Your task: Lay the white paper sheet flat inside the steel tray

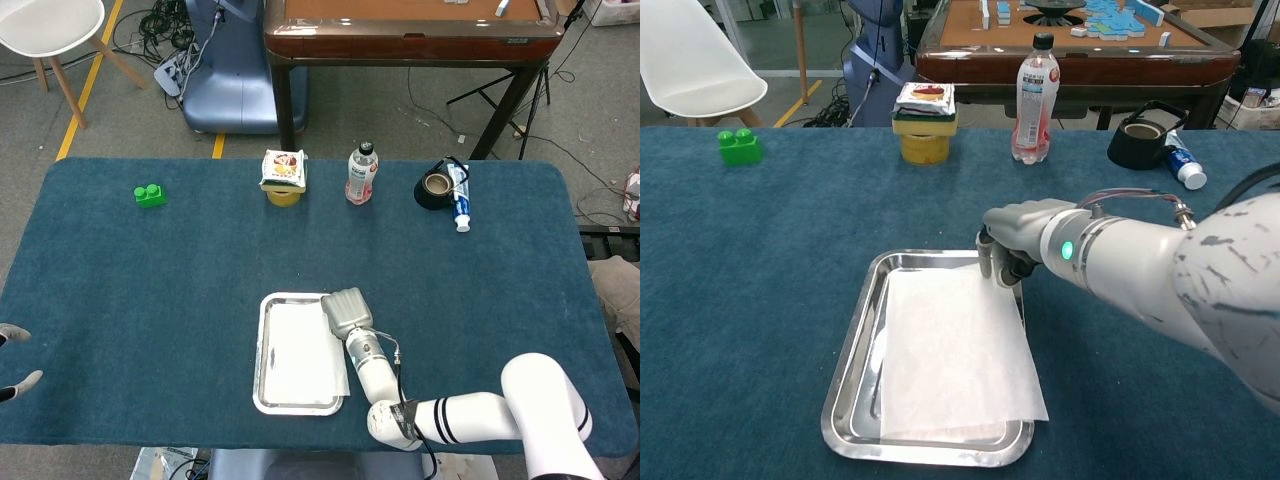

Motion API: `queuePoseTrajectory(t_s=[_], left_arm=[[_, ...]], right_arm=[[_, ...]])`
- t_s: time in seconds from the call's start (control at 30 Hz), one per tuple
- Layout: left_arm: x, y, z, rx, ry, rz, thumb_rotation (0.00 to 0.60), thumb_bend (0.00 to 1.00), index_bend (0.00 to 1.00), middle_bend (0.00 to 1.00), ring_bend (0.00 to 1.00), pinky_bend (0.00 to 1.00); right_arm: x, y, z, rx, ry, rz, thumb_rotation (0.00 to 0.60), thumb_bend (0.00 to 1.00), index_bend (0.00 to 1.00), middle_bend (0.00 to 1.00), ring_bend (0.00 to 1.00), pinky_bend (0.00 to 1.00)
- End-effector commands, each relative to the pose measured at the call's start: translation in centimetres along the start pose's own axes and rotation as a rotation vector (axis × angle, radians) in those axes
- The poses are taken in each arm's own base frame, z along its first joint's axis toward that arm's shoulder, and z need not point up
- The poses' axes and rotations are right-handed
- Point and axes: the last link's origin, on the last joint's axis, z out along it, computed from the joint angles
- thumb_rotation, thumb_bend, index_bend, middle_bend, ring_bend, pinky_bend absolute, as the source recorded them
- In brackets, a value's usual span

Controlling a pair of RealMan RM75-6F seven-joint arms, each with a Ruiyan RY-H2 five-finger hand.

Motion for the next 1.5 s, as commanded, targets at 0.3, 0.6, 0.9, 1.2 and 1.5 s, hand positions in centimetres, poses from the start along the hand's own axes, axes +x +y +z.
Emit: queuePoseTrajectory(t_s=[0.3,0.6,0.9,1.2,1.5], left_arm=[[0.1,0.0,0.0,0.001,0.003,-0.001,0.6,0.01,0.43,0.38,0.32,0.47],[0.1,-0.1,0.0,0.002,0.004,-0.003,0.6,0.01,0.43,0.38,0.32,0.47],[0.2,-0.1,0.0,0.002,0.004,-0.003,0.6,0.01,0.43,0.38,0.32,0.47],[0.1,-0.1,0.0,0.002,0.003,-0.001,0.6,0.01,0.43,0.38,0.32,0.47],[0.0,0.0,0.0,0.001,-0.001,0.002,0.6,0.01,0.43,0.38,0.32,0.47]], right_arm=[[-0.4,-0.5,0.3,-0.003,-0.017,0.031,0.6,1.0,0.38,1.0,1.0,1.0],[-0.5,-1.0,0.6,0.001,-0.003,0.061,0.6,1.0,0.38,1.0,1.0,1.0],[-0.3,-1.3,0.5,0.019,0.018,0.086,0.6,1.0,0.38,1.0,1.0,1.0],[0.9,-0.6,-1.0,0.069,0.052,0.098,0.6,1.0,0.38,1.0,1.0,1.0],[1.4,0.6,-4.3,0.208,0.049,0.04,0.6,1.0,0.41,1.0,1.0,1.0]])
